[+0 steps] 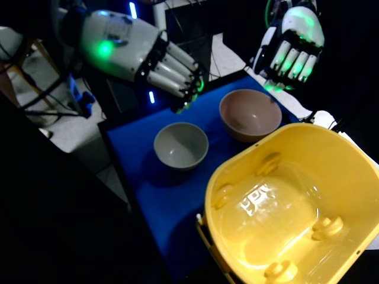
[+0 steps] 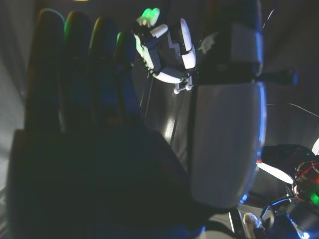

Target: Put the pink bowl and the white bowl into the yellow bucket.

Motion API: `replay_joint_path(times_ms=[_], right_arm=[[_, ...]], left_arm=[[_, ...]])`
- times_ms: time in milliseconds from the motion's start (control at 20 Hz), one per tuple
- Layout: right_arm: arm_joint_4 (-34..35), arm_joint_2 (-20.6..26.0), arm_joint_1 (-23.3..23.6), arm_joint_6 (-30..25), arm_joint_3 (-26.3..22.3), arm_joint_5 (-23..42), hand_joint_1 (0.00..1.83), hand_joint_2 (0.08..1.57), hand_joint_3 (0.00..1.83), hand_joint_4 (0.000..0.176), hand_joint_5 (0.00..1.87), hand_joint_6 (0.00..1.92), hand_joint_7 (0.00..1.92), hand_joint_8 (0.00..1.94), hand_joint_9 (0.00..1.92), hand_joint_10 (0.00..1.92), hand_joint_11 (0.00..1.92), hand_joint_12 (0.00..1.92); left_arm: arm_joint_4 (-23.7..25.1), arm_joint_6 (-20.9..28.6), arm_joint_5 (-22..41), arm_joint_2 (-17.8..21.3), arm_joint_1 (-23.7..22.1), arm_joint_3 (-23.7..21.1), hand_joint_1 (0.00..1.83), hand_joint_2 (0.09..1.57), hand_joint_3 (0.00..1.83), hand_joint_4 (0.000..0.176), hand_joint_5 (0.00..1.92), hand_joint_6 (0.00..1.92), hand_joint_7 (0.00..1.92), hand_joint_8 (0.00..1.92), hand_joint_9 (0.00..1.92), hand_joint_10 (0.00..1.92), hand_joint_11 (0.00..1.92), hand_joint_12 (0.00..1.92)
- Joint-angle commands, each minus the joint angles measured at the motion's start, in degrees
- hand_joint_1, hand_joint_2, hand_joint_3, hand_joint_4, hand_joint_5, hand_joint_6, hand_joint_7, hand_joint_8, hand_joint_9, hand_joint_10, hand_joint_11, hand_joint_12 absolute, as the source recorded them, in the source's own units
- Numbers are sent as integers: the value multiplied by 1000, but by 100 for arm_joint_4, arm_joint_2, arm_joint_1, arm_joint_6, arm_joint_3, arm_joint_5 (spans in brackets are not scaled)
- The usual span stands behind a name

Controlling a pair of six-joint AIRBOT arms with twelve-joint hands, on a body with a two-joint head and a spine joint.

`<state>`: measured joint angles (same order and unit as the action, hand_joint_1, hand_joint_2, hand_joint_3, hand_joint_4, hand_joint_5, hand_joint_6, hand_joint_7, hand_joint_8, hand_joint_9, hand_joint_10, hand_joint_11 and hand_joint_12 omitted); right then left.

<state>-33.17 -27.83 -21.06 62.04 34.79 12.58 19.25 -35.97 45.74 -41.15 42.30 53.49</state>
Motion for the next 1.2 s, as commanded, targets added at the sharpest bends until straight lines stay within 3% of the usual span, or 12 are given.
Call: replay_joint_path(times_ms=[0, 400, 600, 950, 1150], right_arm=[[110, 8, 52, 18, -16, 547, 718, 932, 30, 0, 425, 652, 536, 260, 315, 668, 0, 1488], [140, 20, -13, 18, -52, 546, 796, 874, 0, 0, 415, 689, 566, 216, 305, 707, 0, 1507], [206, 68, -121, 17, -139, 451, 704, 902, 4, 0, 385, 749, 559, 220, 253, 807, 0, 1556], [222, 1, -303, 17, -191, 86, 700, 856, 0, 0, 385, 771, 572, 244, 277, 852, 48, 1606], [445, -234, -660, 17, -41, 74, 732, 843, 0, 0, 461, 616, 582, 237, 299, 820, 91, 1592]], left_arm=[[-182, 34, 639, 34, -63, -26, 692, 1011, 7, 0, 480, 53, 578, 15, 344, 465, 0, 1635], [-50, 193, 547, 32, 12, -85, 742, 964, 0, 0, 512, 23, 585, 4, 340, 477, 48, 1718], [22, 272, 476, -16, 146, -161, 759, 913, 0, 0, 543, 9, 601, 3, 406, 383, 99, 1563], [22, 437, 443, -511, 373, 4, 708, 928, 1, 0, 545, 0, 598, 0, 471, 249, 56, 1511], [31, 476, 274, -838, 373, 208, 699, 951, 7, 0, 538, 1, 576, 0, 447, 223, 25, 1567]])
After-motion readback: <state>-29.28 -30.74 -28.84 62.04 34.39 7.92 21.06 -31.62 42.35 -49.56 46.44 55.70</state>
